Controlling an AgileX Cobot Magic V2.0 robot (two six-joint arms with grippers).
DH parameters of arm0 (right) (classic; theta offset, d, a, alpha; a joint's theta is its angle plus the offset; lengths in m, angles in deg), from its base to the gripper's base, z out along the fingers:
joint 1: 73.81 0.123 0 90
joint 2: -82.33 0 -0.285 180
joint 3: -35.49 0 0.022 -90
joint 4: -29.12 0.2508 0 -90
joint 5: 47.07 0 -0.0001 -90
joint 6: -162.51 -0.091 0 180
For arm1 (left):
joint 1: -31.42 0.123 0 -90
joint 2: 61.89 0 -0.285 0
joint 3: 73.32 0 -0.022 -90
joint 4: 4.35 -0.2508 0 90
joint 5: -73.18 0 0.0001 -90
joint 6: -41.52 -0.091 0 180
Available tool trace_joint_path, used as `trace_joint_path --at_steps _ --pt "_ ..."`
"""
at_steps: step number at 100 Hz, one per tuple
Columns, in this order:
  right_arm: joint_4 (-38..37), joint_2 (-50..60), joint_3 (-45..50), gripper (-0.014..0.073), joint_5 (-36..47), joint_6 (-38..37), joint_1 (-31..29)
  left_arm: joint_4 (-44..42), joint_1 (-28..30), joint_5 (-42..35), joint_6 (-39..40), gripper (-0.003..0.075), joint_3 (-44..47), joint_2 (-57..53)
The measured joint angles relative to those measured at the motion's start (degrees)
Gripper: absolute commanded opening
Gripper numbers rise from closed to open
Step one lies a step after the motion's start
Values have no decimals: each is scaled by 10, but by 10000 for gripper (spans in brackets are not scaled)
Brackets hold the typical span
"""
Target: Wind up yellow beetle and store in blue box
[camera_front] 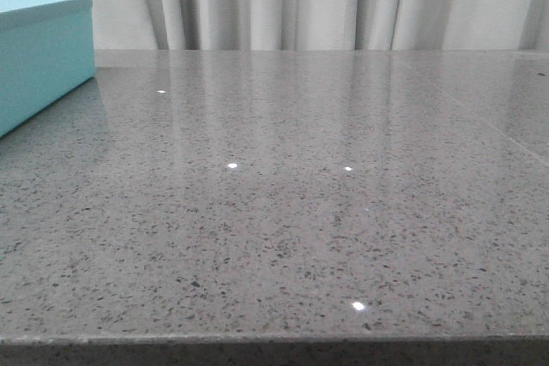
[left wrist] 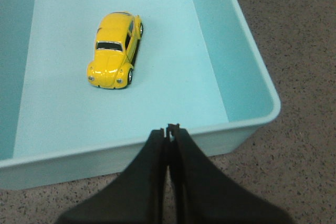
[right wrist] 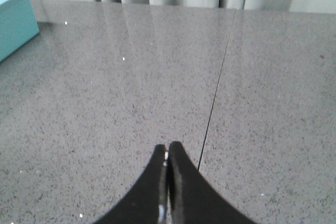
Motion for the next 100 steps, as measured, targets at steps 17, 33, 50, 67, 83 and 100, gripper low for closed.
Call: trace_joint_path --at_steps 17,33,50,67,83,100 --pt "0 6 32 -50 55 0 0 27 0 -51 0 -19 91 -87" --pt "-1 23 69 -50 125 0 0 53 0 -81 0 -19 161 -157" --pt "-1 47 107 -50 155 0 0 60 0 -96 0 -18 208 -214" --pt "-1 64 123 -50 174 0 0 61 0 -98 0 -19 220 -238" --pt "-2 66 123 -50 177 0 0 61 0 -99 0 -19 220 -238" --pt "-3 66 124 -50 178 0 0 61 0 -100 0 -19 220 -238"
